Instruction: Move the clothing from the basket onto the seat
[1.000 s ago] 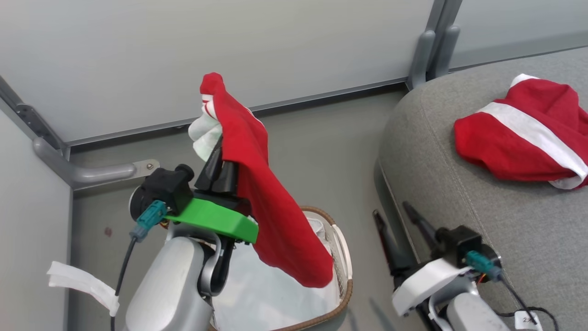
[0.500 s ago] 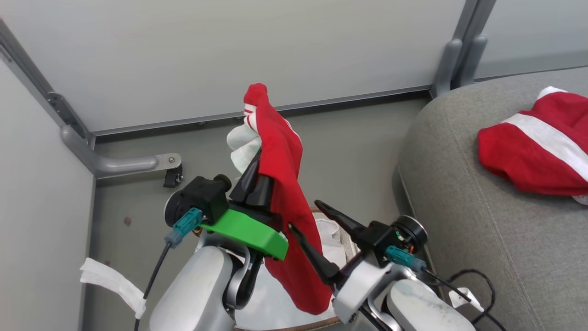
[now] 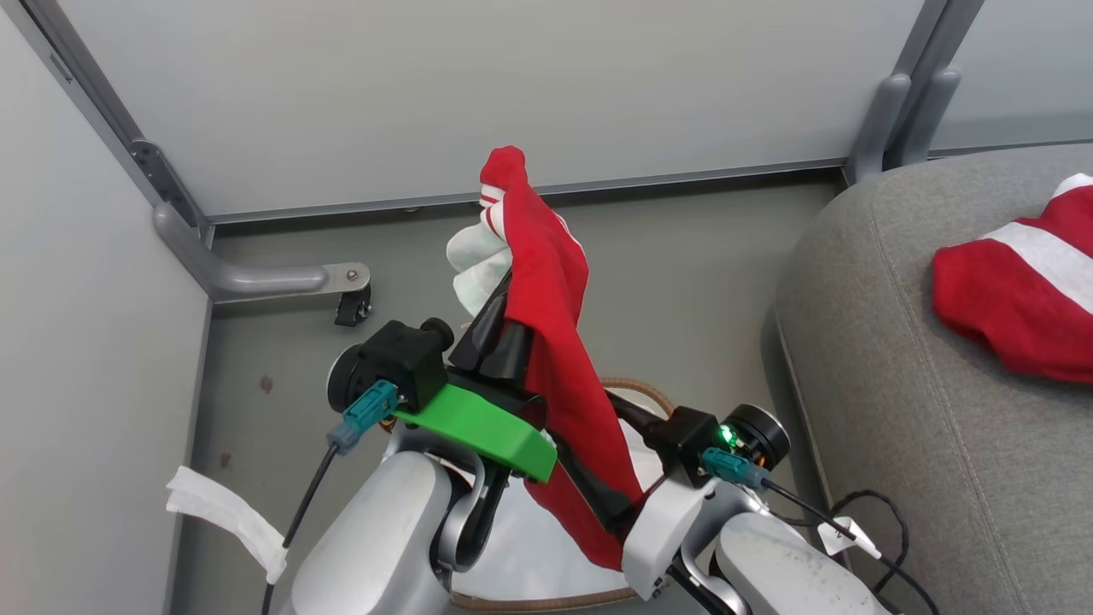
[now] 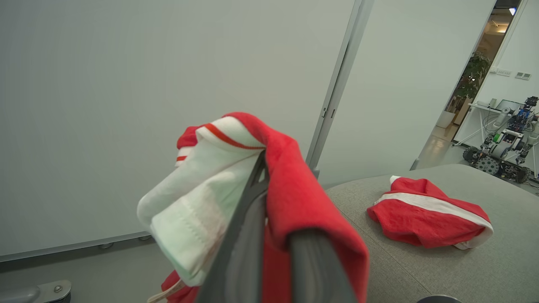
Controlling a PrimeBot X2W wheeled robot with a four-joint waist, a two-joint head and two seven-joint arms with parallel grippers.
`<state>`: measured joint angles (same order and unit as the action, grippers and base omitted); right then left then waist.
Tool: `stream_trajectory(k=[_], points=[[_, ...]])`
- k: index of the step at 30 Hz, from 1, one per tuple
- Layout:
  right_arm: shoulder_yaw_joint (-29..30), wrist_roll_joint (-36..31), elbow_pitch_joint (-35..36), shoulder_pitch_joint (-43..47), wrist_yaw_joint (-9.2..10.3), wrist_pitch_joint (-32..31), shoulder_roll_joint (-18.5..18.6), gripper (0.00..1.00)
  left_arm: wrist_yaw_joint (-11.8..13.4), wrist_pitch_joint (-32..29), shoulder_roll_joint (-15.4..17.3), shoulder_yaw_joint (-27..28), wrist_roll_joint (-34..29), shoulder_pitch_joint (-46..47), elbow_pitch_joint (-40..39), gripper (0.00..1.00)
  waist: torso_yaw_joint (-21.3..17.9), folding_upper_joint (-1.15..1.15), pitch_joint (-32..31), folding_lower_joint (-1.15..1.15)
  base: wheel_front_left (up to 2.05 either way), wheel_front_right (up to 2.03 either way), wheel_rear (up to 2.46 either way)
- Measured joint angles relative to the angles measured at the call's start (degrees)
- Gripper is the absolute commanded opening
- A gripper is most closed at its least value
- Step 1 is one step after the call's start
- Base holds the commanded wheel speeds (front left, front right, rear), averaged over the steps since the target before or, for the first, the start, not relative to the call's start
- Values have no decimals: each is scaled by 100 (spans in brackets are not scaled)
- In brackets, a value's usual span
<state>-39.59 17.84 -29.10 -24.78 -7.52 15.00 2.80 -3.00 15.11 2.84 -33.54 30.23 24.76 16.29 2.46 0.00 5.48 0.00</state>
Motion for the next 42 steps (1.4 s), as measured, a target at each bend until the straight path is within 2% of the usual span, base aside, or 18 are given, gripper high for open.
stream_trajectory(k=[1, 2, 3, 17, 18, 19, 31, 42], points=[[-7, 18, -98, 0, 0, 0, 0, 49, 3, 1, 0, -4, 1, 3, -2, 0, 10, 0, 13, 0, 0, 0, 0], [-10, 56, -190, 3, 0, 0, 0, 21, 4, 0, 0, -10, 5, 6, -4, 0, 17, 0, 26, 0, 0, 0, 0], [-19, 107, -269, 5, 0, 0, 0, 0, 8, 1, 0, -12, 21, 10, -4, 0, 22, 0, 36, 0, 0, 0, 0], [259, 149, -311, 59, 0, 0, 1, 0, 52, 1, -3, 124, 51, 41, -5, 0, -101, 0, 112, 0, 0, 0, 0], [278, 154, -280, 60, 0, 0, 1, 0, 52, 1, -1, 127, 88, 41, 22, 59, -109, 0, 120, 0, 0, 0, 0], [293, 171, -244, 60, 0, 0, -1, 0, 53, 0, 0, 122, 97, 38, 55, 100, -117, 0, 128, 0, 0, 0, 0], [858, 125, 493, 281, 0, -1, -1, 0, 51, 1, -1, 465, -227, -109, 255, 100, -365, 0, 151, 0, 0, 0, 0], [1482, 127, 1151, 650, 0, -1, 2, 0, -154, 1, 29, 921, -695, -394, 478, 100, -1113, 0, 209, 0, 0, 0, 0]])
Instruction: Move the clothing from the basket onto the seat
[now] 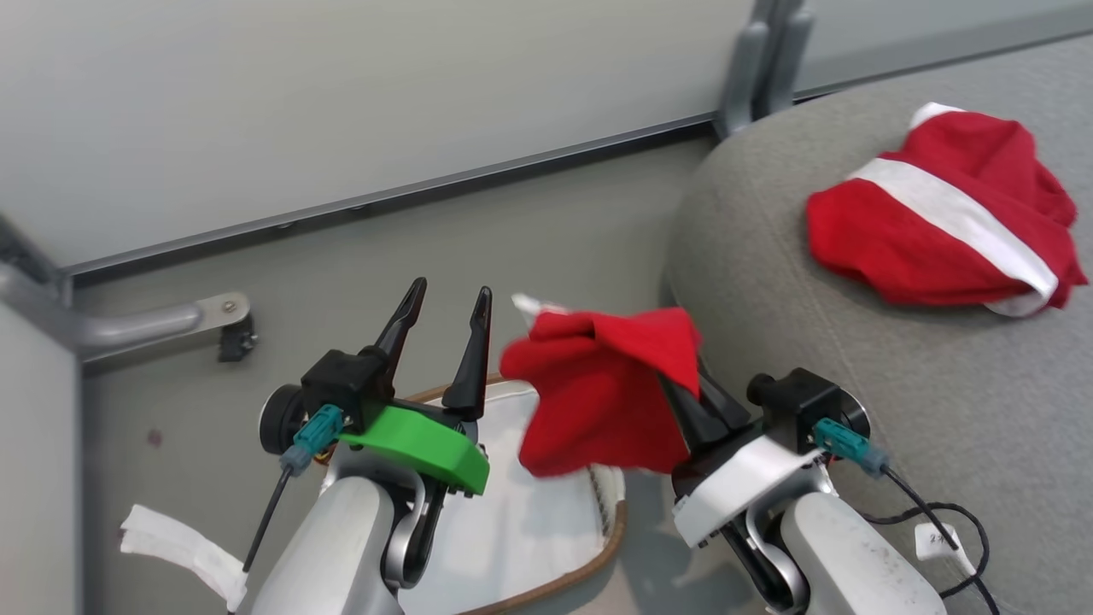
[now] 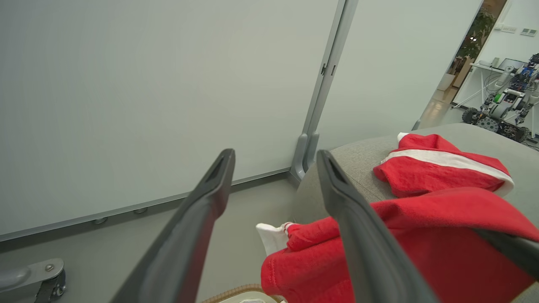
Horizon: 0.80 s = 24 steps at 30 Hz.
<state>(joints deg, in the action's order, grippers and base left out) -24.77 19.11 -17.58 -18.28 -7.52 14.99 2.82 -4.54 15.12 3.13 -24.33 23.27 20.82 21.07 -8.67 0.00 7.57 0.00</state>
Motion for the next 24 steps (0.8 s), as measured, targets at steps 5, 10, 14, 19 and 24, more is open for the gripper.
stream_trajectory(k=[5, 10, 14, 19, 24], points=[[301, 236, 231, 168, 0, 0, 7, 0, -84, 0, -5, 213, -141, -130, 3, 100, -504, 0, 37, 0, 0, 0, 0], [428, 312, 432, 260, 1, 0, 4, 0, -148, 1, -10, 387, -233, -208, -4, 100, -1041, 0, 82, 0, 0, 0, 0], [531, 316, 553, 343, 0, 0, 3, 0, -190, 0, -16, 435, -281, -257, 1, 100, -1499, 0, 123, 0, 0, 0, 0], [1221, 444, 904, 552, 1, 0, 16, 0, -253, 0, -33, 162, -309, -137, 159, 100, -1952, 0, 224, 0, 0, 0, 0], [1767, 360, 1147, 673, 1, 0, 11, 0, -270, 0, -37, -108, -272, 70, 226, 100, -2169, 0, 442, 0, 0, 0, 0]])
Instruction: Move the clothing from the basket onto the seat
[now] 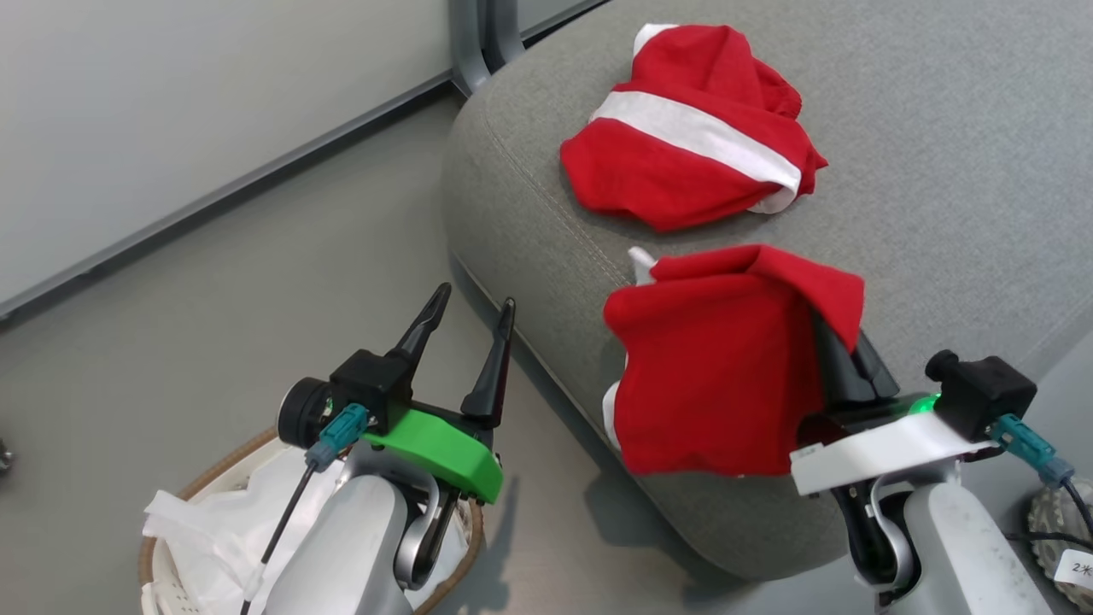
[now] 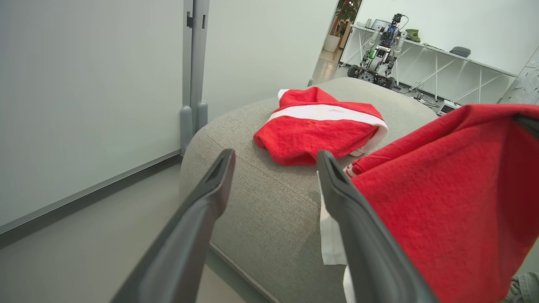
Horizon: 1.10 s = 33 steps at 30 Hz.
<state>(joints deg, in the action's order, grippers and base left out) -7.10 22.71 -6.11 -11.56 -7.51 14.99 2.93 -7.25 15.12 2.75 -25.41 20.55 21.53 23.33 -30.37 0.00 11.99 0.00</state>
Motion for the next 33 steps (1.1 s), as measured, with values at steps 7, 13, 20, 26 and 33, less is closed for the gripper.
stream_trajectory(k=[7, 13, 20, 26, 33], points=[[653, -651, 198, -836, -1, 0, -1, 0, -5, 0, 2, -114, -13, 137, -33, 100, -92, 0, 316, 0, 0, 0, 0], [895, -1004, 31, -2268, -1, 0, 659, 0, -5, 0, 164, -85, -107, 171, -118, 100, -102, 0, 641, 0, 0, 0, 0], [1224, -1233, -639, -3746, -1, 1, 1285, 0, -7, 0, 253, -342, -152, 478, -209, 100, 75, 0, 1088, 0, 0, 0, 0], [1381, -1541, -1712, -4301, -1, 1, 1333, 0, -7, 0, 302, -606, -142, 857, -226, 100, 379, 0, 1454, 0, 0, 0, 0], [1964, -1995, -2929, -4118, -1, 1, 826, 0, -7, 0, 332, -781, -86, 1072, -225, 100, 768, 0, 1793, -1, 0, 0, 0]])
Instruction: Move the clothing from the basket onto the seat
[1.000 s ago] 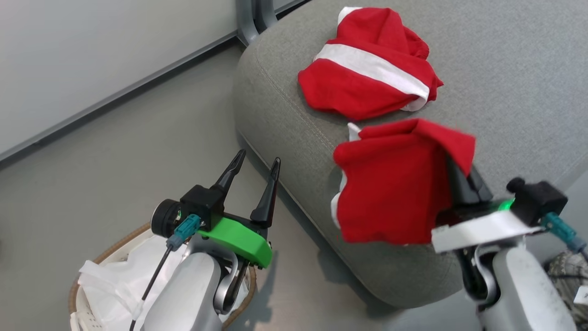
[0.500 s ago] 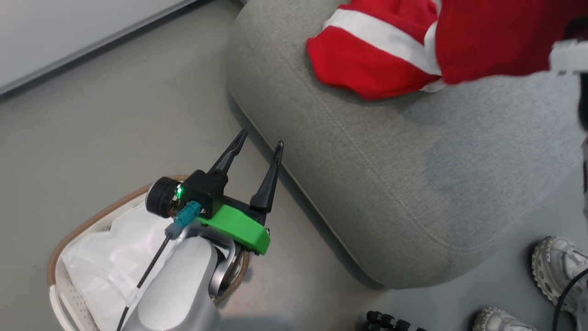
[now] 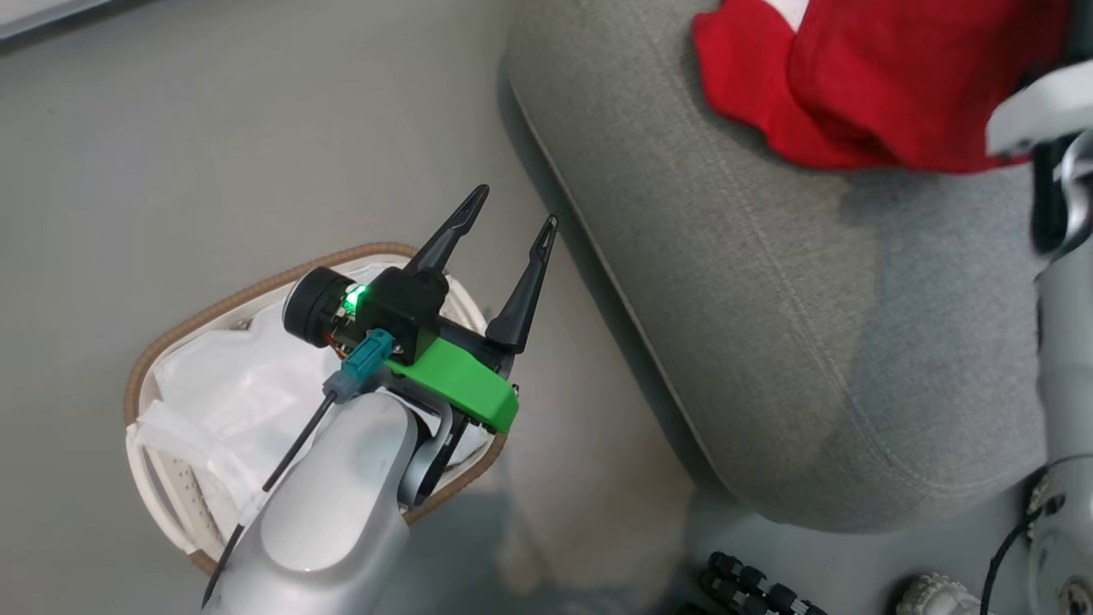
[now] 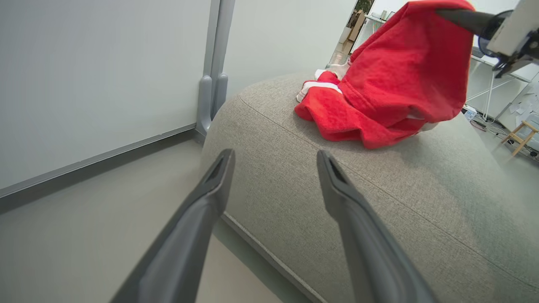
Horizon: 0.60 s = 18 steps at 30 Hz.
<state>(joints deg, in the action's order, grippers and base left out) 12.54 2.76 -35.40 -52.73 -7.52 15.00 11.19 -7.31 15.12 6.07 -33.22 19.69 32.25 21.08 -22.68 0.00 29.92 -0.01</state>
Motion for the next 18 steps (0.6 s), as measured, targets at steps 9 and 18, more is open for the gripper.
stream_trajectory(k=[9, 18], points=[[337, -270, -471, 907, 0, 0, -269, 61, 0, 0, -71, 40, 87, -5, 119, 100, 159, 0, 17, 0, 0, 0, 0], [426, 114, 114, 1998, 0, 0, -300, 100, 0, 0, -154, 236, 135, -279, 270, 100, 33, 0, -441, 0, 0, 0, 0]])
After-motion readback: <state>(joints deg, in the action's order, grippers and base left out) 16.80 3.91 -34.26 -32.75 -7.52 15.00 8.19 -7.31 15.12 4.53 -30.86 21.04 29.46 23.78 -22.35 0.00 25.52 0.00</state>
